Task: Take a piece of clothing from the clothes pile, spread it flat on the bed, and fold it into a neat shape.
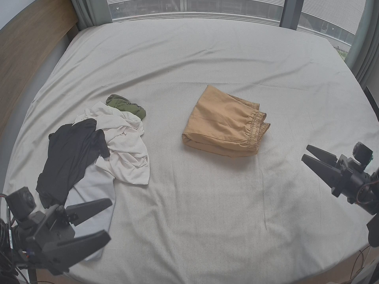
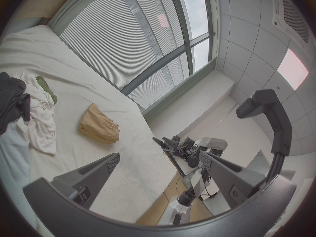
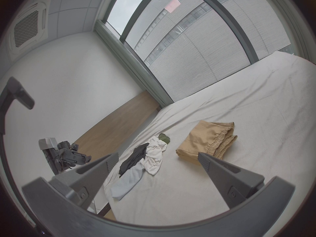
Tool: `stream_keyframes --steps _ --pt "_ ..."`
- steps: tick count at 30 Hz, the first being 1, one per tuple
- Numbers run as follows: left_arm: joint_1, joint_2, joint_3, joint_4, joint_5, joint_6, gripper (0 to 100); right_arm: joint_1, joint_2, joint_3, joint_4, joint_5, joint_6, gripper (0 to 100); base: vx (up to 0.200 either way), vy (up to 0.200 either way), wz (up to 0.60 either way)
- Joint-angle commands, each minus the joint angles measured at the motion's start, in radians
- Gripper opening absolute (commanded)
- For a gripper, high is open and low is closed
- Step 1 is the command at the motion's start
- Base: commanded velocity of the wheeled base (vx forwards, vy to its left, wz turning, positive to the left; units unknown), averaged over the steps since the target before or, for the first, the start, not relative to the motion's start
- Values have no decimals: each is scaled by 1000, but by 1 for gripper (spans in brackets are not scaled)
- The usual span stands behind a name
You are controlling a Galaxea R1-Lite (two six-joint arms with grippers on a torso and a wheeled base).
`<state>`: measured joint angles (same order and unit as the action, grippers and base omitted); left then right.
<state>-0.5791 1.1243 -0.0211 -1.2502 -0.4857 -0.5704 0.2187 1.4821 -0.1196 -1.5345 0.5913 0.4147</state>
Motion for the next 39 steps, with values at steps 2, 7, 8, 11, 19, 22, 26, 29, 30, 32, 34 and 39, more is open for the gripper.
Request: stream_keyframes --steps 2,7,8,11,19,22,26,29,30,32,34,39 --pt "-1 -316 21 233 15 86 100 13 -212 120 5 -4 -19 100 0 0 0" --pt "39 -606 21 597 53 153 100 4 -525 120 313 -10 -39 100 0 0 0" --pt "62 -644 21 638 49 155 100 2 -574 120 373 -10 -54 100 0 0 0" --pt "102 -762 20 761 38 155 100 -13 -741 113 570 -10 -102 100 0 0 0" --pt "222 -851 1 862 33 153 100 -39 -1289 58 1154 -8 -99 100 0 0 0" --pt "286 -860 3 867 32 153 100 -47 -1398 60 1315 -28 -122 100 0 0 0" --pt "340 -906 1 899 35 162 100 -47 -1375 120 1274 -208 -182 100 0 0 0" --pt "383 -956 6 937 33 179 100 -50 -1373 120 1275 -304 -226 100 0 0 0" --pt "394 -975 9 959 35 185 100 -48 -1373 120 1281 -372 -257 100 0 0 0" --pt "410 -1026 9 1031 35 202 100 -48 -1375 120 1330 -531 -330 100 0 0 0" --pt "415 -1034 21 1062 47 241 100 -50 -1373 120 1399 -610 -372 100 0 0 0" --pt "420 -1034 21 1069 90 268 100 -107 -1372 120 1464 -631 -372 100 0 0 0"
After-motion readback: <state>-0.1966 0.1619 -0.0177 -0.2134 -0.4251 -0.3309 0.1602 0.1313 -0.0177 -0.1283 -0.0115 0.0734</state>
